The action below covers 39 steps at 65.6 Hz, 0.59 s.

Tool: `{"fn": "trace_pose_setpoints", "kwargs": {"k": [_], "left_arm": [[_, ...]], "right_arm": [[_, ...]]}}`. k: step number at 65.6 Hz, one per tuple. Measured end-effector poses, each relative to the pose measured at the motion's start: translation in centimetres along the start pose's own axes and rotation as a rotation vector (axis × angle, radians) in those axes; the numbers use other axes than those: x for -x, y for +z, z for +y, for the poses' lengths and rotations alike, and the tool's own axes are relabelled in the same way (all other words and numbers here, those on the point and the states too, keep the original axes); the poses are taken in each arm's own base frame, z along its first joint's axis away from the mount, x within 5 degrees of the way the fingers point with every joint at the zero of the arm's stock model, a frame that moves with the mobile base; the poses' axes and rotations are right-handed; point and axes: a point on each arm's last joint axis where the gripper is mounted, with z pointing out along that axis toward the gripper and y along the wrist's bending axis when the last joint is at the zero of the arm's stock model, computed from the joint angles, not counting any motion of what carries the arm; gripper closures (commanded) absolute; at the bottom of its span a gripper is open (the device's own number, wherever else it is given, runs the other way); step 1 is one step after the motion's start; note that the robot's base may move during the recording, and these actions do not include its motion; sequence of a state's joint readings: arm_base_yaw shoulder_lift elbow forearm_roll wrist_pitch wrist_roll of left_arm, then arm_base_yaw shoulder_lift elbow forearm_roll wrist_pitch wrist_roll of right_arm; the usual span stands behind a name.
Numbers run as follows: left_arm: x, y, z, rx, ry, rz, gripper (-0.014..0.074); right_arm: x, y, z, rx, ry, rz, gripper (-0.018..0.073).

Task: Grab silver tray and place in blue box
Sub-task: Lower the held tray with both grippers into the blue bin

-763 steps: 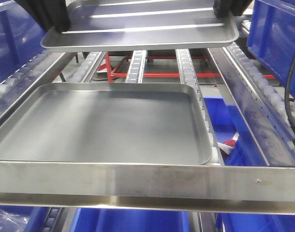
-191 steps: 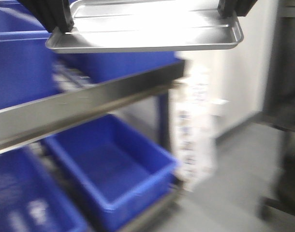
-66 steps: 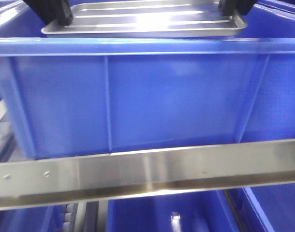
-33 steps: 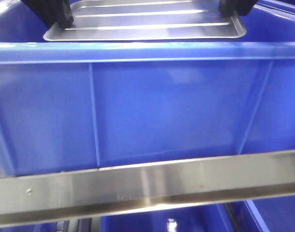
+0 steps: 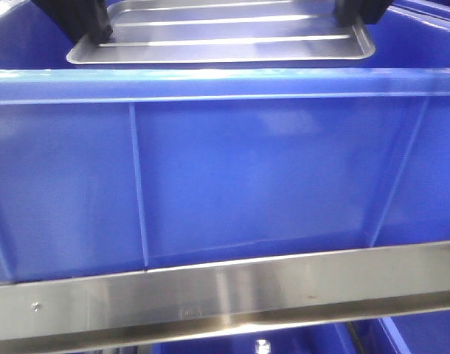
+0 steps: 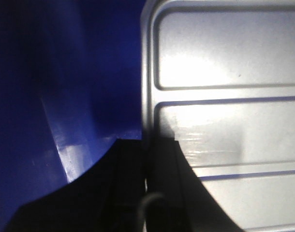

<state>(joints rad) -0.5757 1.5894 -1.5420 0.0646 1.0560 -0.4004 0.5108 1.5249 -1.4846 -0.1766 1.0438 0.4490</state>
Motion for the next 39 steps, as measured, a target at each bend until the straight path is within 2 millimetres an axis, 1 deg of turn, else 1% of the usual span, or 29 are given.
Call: {"fn": "trace_pose_setpoints", "kwargs": {"k": [39], "left_arm": [[0.0, 0.0, 0.0, 0.0, 0.0, 0.0, 0.0701]], "right_arm": [[0.0, 0.0, 0.0, 0.0, -0.001, 0.0, 0.0501]]}}
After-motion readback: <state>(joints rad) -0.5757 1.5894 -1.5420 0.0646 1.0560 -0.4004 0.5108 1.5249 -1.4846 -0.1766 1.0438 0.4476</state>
